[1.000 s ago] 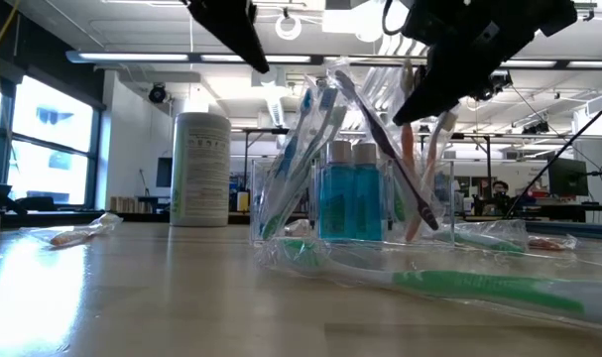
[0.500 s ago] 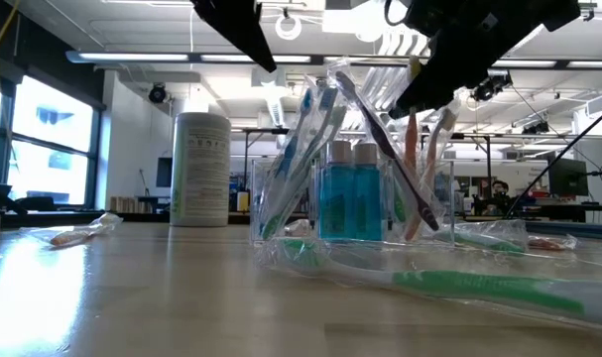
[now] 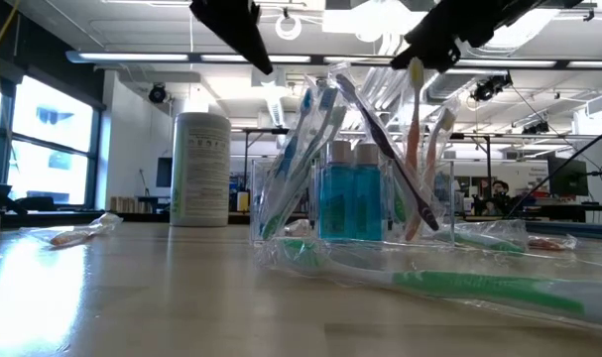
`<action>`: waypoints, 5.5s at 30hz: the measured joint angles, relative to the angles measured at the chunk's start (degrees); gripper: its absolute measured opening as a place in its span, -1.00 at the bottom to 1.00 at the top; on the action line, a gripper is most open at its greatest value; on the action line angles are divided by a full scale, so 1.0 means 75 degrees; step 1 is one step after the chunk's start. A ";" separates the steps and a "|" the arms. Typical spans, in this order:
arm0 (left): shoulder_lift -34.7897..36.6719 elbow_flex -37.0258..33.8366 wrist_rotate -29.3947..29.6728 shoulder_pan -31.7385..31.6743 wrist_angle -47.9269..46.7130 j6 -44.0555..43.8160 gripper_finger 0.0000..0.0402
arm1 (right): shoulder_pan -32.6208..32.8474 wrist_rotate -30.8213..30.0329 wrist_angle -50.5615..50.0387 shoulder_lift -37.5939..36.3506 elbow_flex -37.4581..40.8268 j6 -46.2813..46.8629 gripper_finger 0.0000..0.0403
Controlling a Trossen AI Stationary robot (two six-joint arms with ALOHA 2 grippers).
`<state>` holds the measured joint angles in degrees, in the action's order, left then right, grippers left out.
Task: Pick & Place toothbrushing station
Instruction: Put the orange toothbrush into the left section of the transparent organizer
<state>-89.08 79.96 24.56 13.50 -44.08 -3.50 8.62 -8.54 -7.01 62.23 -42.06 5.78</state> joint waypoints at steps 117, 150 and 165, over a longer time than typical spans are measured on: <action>0.0425 -0.4913 -0.3657 -0.2949 -0.0317 -0.8849 -0.09 | 0.0000 0.1140 -0.1378 -0.1369 0.0000 0.0428 0.34; 0.0373 -0.4740 -0.2131 -0.2522 0.0906 -0.6362 -0.98 | 0.0000 0.1140 -0.2018 -0.1173 0.0003 0.0869 0.34; 0.0391 -0.1954 -0.0139 -0.1380 -0.2685 -0.6520 -0.98 | 0.0000 0.1142 -0.2658 -0.0060 0.0003 0.1622 0.34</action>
<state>-86.15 65.31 23.51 3.14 -64.21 -52.41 8.62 0.02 -26.94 61.79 -42.04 17.95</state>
